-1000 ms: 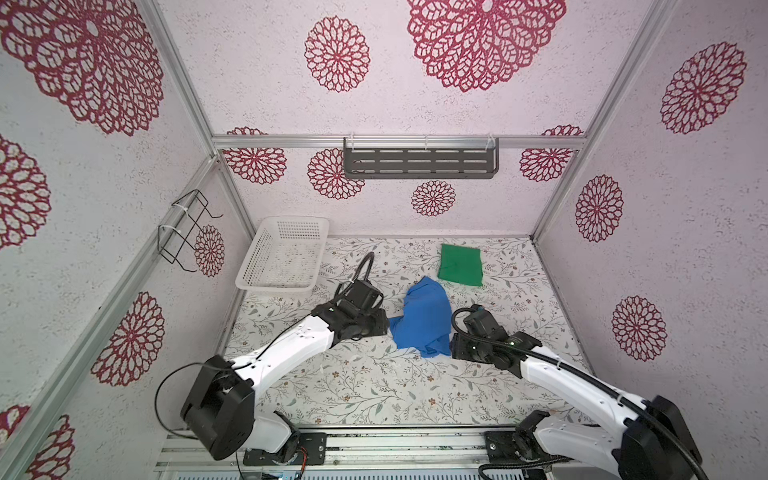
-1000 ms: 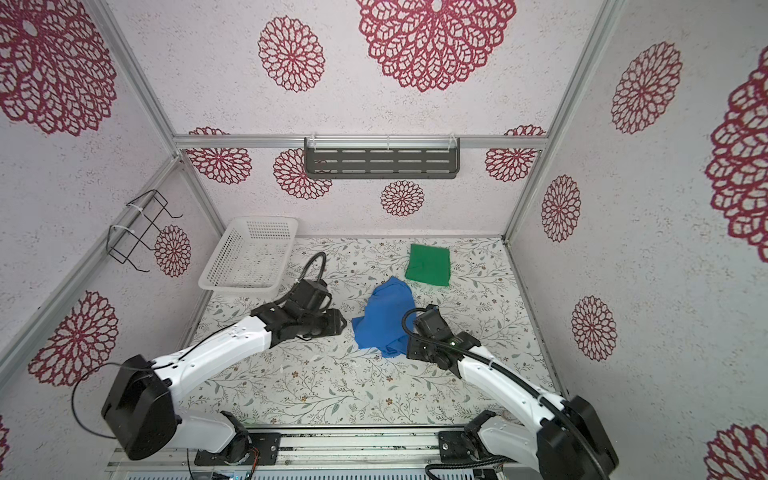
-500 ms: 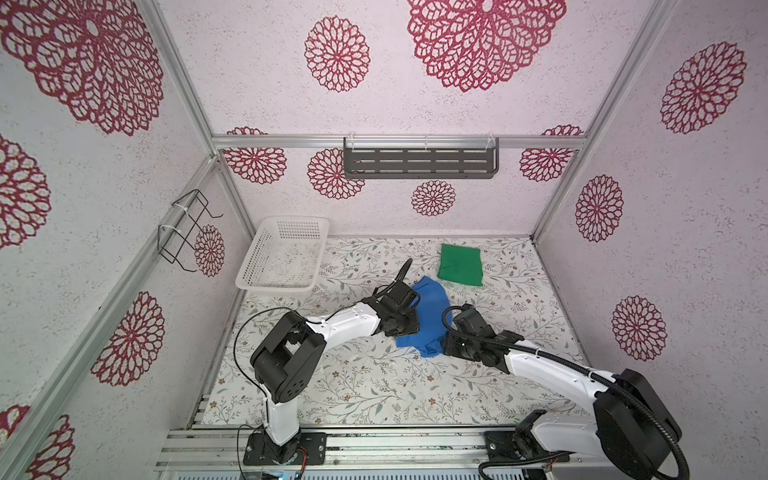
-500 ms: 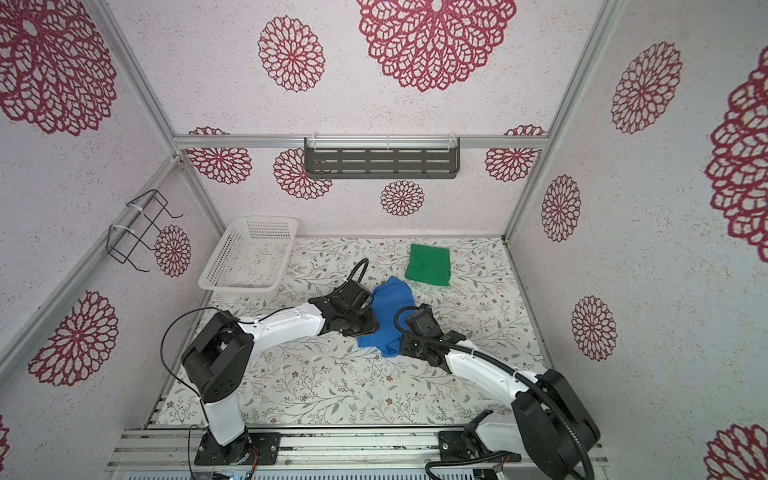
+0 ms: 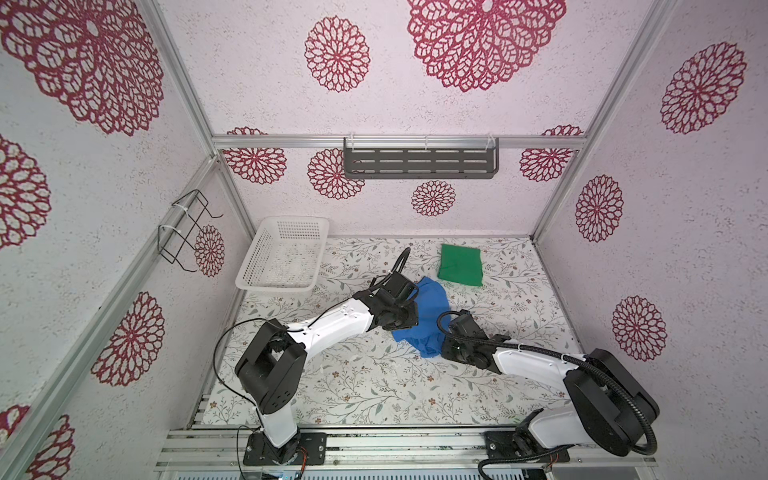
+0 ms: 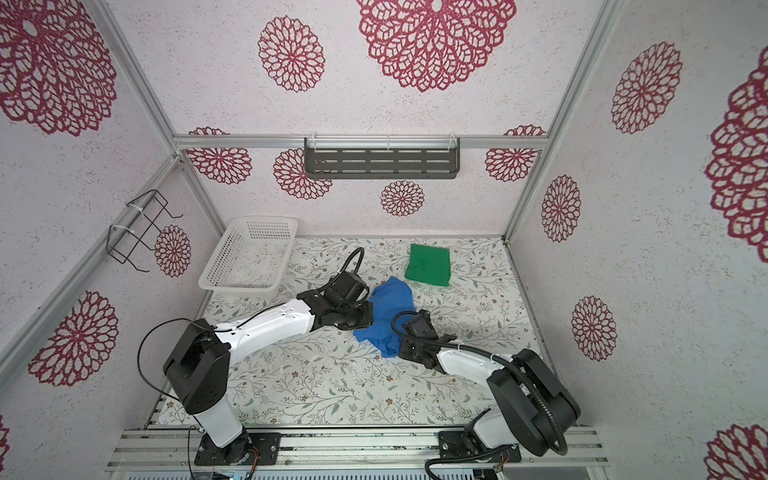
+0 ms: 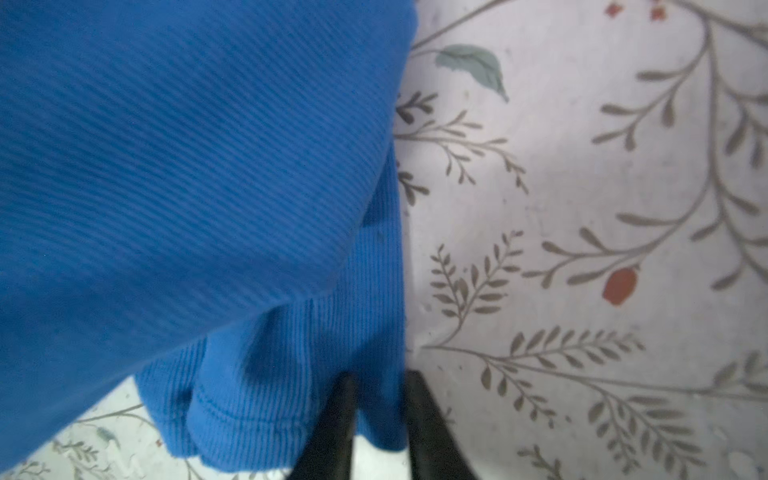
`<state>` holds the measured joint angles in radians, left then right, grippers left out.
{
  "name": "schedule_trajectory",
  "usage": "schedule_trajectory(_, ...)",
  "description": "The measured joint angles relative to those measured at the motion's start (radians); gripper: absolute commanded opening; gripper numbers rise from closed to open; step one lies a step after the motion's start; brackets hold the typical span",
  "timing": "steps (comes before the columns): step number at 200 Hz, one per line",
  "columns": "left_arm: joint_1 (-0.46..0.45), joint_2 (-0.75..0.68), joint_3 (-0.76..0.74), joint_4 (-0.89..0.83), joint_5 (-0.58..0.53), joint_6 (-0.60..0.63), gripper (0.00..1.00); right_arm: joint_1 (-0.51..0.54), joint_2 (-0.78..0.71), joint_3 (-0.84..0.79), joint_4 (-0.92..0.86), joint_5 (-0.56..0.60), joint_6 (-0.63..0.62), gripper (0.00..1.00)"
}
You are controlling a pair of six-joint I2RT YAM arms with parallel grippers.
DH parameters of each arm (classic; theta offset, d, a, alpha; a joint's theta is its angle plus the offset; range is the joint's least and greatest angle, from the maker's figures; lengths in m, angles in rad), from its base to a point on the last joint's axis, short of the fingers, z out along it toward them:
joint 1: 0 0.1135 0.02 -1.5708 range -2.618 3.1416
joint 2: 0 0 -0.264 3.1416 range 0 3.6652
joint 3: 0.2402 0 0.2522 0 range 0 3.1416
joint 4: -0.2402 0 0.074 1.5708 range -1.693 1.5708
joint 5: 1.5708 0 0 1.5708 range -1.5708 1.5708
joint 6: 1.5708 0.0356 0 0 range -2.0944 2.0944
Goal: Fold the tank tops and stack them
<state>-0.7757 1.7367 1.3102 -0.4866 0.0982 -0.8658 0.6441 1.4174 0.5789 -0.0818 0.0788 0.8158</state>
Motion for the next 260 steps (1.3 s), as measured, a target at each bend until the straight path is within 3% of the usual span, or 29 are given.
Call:
schedule_trajectory(10,0.0,-0.027,0.016,-0.016,-0.003,0.006,0.0,0.0,-0.002,0.0,0.0,0.0,-0.006,0.0)
schedule_trajectory(46,0.029,-0.101,0.129,-0.088,0.005,0.047,0.0,0.0,-0.075,0.0,-0.095,0.006,-0.02,0.0)
schedule_trajectory(88,0.195,-0.087,0.267,-0.136,0.072,0.103,0.0,0.0,-0.269,0.001,-0.295,0.021,-0.056,0.0)
schedule_trajectory(108,0.271,0.001,0.368,-0.152,0.099,0.14,0.38,0.0,-0.347,0.002,-0.402,0.027,-0.064,0.0)
schedule_trajectory(118,0.301,0.065,0.425,-0.153,0.112,0.169,0.52,-0.001,-0.38,0.008,-0.451,0.031,-0.064,0.0)
schedule_trajectory(136,0.331,0.177,0.505,-0.171,0.124,0.214,0.65,-0.009,-0.433,0.036,-0.52,0.039,-0.064,0.0)
schedule_trajectory(154,0.341,0.253,0.542,-0.211,0.124,0.247,0.71,-0.02,-0.47,0.072,-0.546,0.05,-0.063,0.0)
schedule_trajectory(181,0.346,0.216,0.456,-0.275,0.075,0.294,0.69,-0.036,-0.483,0.1,-0.541,0.056,-0.063,0.0)
schedule_trajectory(208,0.324,-0.019,0.193,-0.312,-0.031,0.301,0.54,-0.041,-0.45,0.1,-0.521,0.056,-0.063,0.0)
schedule_trajectory(235,0.168,-0.279,-0.031,-0.36,-0.134,0.225,0.39,-0.045,-0.39,0.1,-0.502,0.054,-0.066,0.0)
schedule_trajectory(260,0.004,-0.328,-0.131,-0.352,-0.179,0.124,0.32,-0.046,-0.354,0.1,-0.491,0.049,-0.073,0.0)
